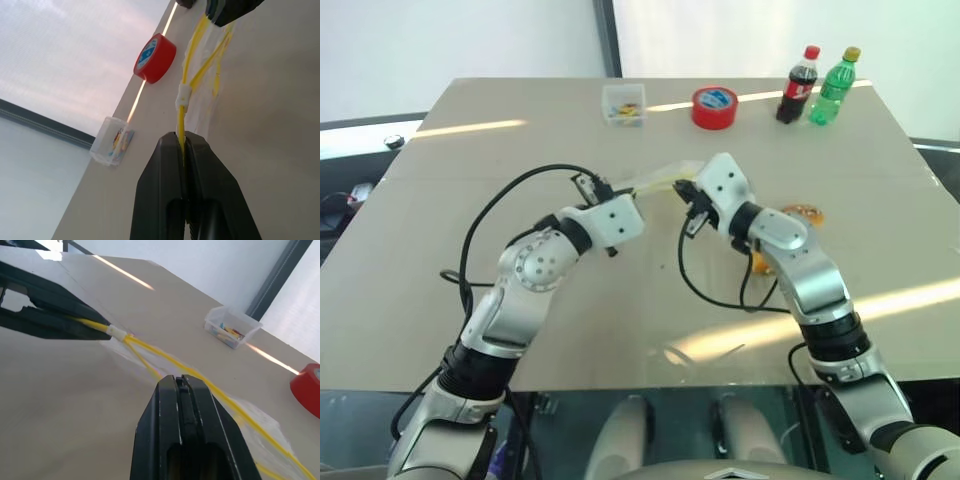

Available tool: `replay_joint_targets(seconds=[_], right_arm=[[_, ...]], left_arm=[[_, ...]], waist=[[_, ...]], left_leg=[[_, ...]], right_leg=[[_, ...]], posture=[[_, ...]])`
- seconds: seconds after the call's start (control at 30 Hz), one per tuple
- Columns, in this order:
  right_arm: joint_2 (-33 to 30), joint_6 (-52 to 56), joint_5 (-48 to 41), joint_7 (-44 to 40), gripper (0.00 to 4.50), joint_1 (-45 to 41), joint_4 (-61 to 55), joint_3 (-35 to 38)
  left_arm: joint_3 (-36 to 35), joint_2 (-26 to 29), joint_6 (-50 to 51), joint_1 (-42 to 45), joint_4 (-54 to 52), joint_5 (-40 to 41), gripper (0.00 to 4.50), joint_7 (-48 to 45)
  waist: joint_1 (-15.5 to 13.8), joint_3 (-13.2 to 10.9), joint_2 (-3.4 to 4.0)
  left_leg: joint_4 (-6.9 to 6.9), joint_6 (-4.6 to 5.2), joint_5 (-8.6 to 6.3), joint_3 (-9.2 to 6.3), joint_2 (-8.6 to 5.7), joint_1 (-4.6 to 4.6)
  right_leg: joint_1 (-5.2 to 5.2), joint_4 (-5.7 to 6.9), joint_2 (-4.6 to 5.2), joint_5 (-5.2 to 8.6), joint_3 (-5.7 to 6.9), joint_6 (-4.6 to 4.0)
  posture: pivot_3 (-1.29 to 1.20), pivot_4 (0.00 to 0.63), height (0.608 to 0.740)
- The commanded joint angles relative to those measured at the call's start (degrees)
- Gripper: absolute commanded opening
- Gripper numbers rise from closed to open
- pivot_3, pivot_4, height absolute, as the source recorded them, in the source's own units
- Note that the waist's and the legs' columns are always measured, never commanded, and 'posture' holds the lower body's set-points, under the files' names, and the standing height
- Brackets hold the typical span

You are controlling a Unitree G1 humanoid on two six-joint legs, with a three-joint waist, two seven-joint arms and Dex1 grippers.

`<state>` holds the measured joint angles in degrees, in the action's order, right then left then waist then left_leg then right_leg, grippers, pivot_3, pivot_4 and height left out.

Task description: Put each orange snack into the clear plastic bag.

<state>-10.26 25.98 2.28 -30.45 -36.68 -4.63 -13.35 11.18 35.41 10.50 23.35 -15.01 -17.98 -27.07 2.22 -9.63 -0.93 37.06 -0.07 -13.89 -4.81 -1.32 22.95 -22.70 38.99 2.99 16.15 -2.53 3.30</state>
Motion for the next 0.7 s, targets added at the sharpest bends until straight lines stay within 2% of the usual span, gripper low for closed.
replay_joint_targets(seconds=[0.03, 0.33, 0.47, 0.67, 0.7], right_arm=[[0.5, -2.0, 0.4, 2.0, 0.02, -1.9, 2.7, 0.6], [1.1, -5.9, 2.2, 3.6, 0.02, -3.1, 9.0, -1.0], [-2.6, -22.0, 16.4, 9.6, 0.02, -5.8, 17.2, -10.8], [-4.2, -32.2, 28.0, 17.9, 0.02, -9.6, 27.6, -16.9], [-4.5, -32.9, 29.5, 19.2, 0.26, -10.3, 29.0, -17.2]], left_arm=[[-1.6, 0.0, -1.7, -0.4, -2.9, -0.3, 0.0, 0.1], [-1.9, -0.4, -3.8, -1.3, -3.0, 1.1, 0.0, -0.7], [-2.3, 0.1, -5.8, -2.1, -2.0, 2.4, 0.0, -1.6], [-4.2, 2.5, -9.6, -2.9, 0.8, 4.7, 0.0, -4.2], [-4.5, 2.8, -10.2, -3.0, 1.2, 5.2, 0.0, -4.5]], waist=[[0.0, 0.0, 0.0], [0.2, 0.0, 0.0], [0.2, 0.0, 0.01], [0.2, 0.0, 0.02], [0.2, 0.0, 0.01]], left_leg=[[0.01, 0.0, 0.0, -0.01, 0.0, 0.0], [0.0, -0.01, 0.0, -0.01, 0.0, 0.0], [0.01, -0.02, 0.01, 0.03, -0.01, -0.01], [0.0, -0.19, 0.11, 0.04, -0.02, -0.01], [0.0, -0.19, 0.11, 0.05, -0.02, -0.01]], right_leg=[[0.01, 0.0, 0.0, 0.0, 0.01, 0.0], [-0.01, 0.01, 0.0, 0.0, 0.0, 0.0], [-0.02, 0.02, 0.0, 0.0, -0.01, 0.0], [-0.03, 0.01, -0.01, 0.0, -0.02, 0.0], [-0.03, 0.01, -0.01, 0.0, -0.03, 0.0]], posture=[[0.0, 0.15, 0.74], [0.0, 0.15, 0.74], [0.0, 0.15, 0.74], [0.0, 0.15, 0.74], [0.0, 0.15, 0.74]])
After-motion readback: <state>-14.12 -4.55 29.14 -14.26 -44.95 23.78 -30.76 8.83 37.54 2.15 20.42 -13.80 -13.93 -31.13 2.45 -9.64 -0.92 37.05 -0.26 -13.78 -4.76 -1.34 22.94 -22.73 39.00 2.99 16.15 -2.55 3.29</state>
